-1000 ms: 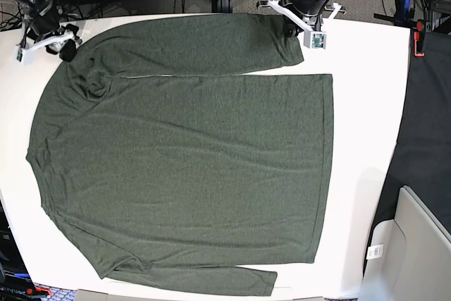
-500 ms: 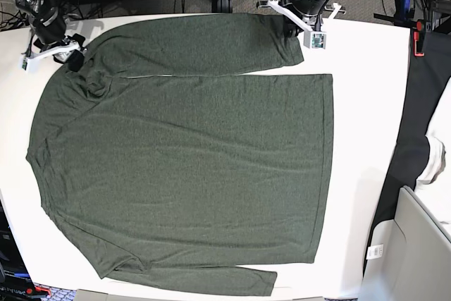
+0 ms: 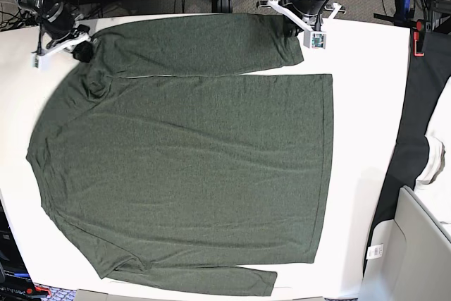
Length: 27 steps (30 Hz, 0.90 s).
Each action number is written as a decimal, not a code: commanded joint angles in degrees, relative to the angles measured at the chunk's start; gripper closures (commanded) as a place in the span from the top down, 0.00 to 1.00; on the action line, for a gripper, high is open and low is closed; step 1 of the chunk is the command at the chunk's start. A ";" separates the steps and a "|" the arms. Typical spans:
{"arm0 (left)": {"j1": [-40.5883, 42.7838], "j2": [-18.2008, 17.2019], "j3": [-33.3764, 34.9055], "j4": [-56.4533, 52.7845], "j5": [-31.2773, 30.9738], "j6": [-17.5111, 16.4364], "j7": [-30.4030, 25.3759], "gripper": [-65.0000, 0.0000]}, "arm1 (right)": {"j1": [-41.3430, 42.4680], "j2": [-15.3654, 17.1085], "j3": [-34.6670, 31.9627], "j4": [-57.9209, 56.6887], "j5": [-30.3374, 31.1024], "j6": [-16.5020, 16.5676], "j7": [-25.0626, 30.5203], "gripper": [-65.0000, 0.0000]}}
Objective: Fold the T-shirt properly
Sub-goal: 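Move the right gripper to the sleeve-shoulder edge and grasp it, then lift the grasped shoulder edges with both grippers and pull them apart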
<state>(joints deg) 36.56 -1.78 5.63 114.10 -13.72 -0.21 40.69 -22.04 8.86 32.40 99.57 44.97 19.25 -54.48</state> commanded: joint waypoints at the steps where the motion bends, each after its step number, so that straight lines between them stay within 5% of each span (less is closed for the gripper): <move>1: 0.76 -0.02 0.22 0.67 0.13 -0.01 0.59 0.00 | -0.33 0.59 0.26 0.52 -0.79 0.32 -2.18 0.03; 10: 3.05 -1.60 0.48 3.13 0.13 -0.01 0.15 0.00 | -4.02 0.50 6.41 3.51 -0.79 4.27 -2.62 0.03; 22: 10.87 -5.56 0.39 4.09 0.13 -0.01 -11.72 0.00 | -10.00 0.85 18.72 7.90 0.52 12.54 -2.71 0.03; 27: 11.84 -6.61 0.39 4.18 0.13 -0.01 -14.53 0.00 | -9.03 0.85 20.74 7.90 1.58 13.06 -6.14 0.03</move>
<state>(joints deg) 47.94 -8.45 6.00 117.05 -13.52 0.16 27.94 -31.20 8.88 52.84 106.43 45.21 31.79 -61.63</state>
